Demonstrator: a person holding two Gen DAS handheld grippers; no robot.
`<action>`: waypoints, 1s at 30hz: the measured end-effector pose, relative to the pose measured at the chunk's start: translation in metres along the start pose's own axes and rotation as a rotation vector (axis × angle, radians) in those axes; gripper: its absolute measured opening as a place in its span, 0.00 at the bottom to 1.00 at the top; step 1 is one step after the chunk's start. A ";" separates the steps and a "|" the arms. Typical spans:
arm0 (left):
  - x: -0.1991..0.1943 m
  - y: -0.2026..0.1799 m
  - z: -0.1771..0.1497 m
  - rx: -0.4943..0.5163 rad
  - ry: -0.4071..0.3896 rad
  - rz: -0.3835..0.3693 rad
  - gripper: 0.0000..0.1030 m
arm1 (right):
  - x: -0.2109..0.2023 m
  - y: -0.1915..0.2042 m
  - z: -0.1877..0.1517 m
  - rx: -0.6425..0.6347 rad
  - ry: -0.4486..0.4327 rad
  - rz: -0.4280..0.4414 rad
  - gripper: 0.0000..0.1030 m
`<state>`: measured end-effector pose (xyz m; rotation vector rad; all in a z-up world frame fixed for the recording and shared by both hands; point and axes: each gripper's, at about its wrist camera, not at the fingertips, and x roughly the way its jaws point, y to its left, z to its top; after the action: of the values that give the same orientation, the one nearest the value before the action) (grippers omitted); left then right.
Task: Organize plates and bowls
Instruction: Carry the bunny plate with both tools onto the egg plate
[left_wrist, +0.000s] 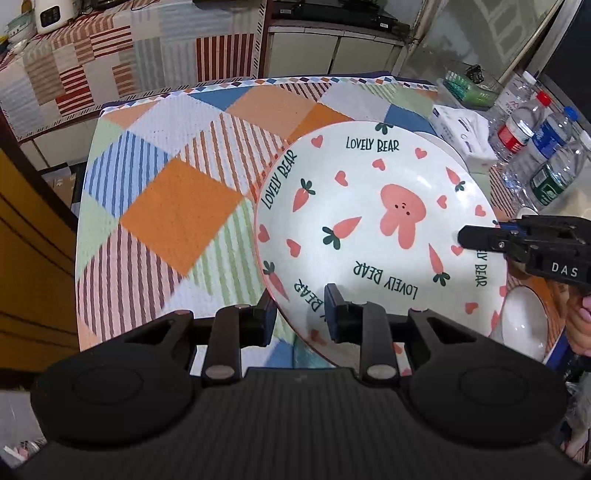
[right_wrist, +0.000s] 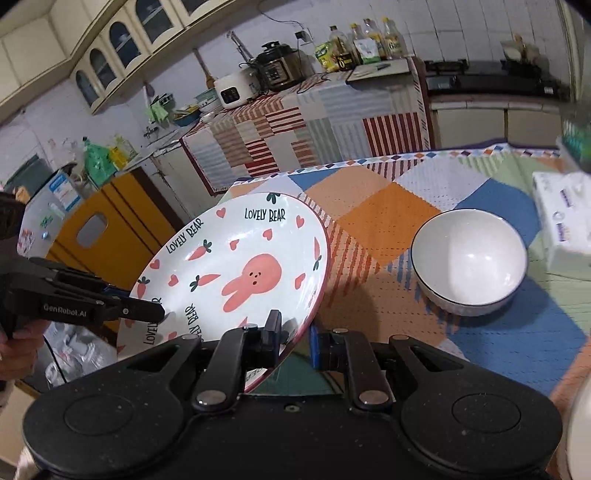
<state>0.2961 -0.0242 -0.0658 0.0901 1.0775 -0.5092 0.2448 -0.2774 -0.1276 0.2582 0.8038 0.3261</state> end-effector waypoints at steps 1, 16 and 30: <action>-0.003 -0.003 -0.005 -0.001 0.002 -0.004 0.25 | -0.005 0.001 -0.003 -0.009 0.002 -0.002 0.19; 0.017 -0.018 -0.065 -0.055 0.168 -0.010 0.25 | -0.018 -0.003 -0.066 0.031 0.122 0.027 0.19; 0.032 -0.017 -0.069 -0.050 0.230 0.019 0.25 | -0.011 -0.001 -0.088 0.058 0.181 0.028 0.19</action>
<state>0.2436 -0.0292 -0.1236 0.1169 1.3118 -0.4618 0.1728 -0.2739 -0.1800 0.2979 0.9898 0.3566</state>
